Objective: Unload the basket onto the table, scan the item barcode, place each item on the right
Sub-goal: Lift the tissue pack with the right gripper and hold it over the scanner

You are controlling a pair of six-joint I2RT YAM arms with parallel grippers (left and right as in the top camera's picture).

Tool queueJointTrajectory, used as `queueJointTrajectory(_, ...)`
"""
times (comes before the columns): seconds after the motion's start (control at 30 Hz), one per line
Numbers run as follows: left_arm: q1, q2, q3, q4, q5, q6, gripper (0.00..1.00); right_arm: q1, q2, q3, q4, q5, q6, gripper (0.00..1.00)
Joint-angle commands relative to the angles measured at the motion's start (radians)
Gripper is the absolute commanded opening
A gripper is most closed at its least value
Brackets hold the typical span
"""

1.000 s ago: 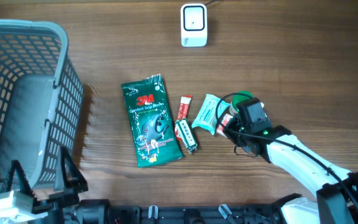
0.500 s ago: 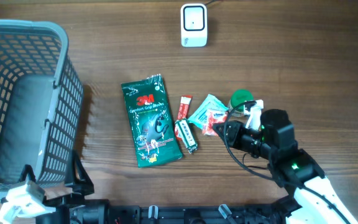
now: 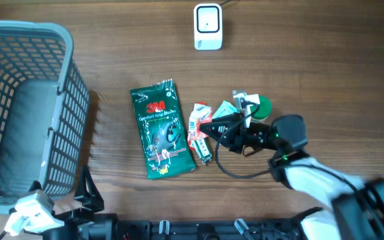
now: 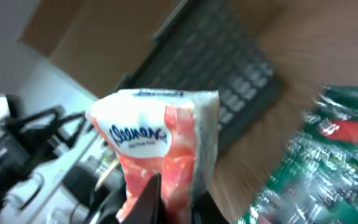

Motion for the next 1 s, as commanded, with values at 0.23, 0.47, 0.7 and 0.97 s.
queueJointTrajectory(0.23, 0.004, -0.006, -0.004, -0.003, -0.006, -0.005, 1.0, 0.002, 0.465, 0.099, 0.381, -0.237, 0.294, 0.04)
queueJointTrajectory(0.47, 0.004, -0.006, -0.016, 0.173, 0.027, -0.005, 1.0, 0.002, 0.464, 0.108, 0.381, -0.329, 0.294, 0.04)
queueJointTrajectory(0.7, 0.004, -0.005, -0.202, 0.375, 0.367, 0.328, 1.0, 0.002, 0.464, 0.108, 0.381, -0.334, 0.287, 0.04)
queueJointTrajectory(0.97, 0.004, -0.005, -0.46, 0.547, 0.493, 0.486, 1.0, 0.002, 0.464, 0.108, 0.381, -0.336, 0.287, 0.04)
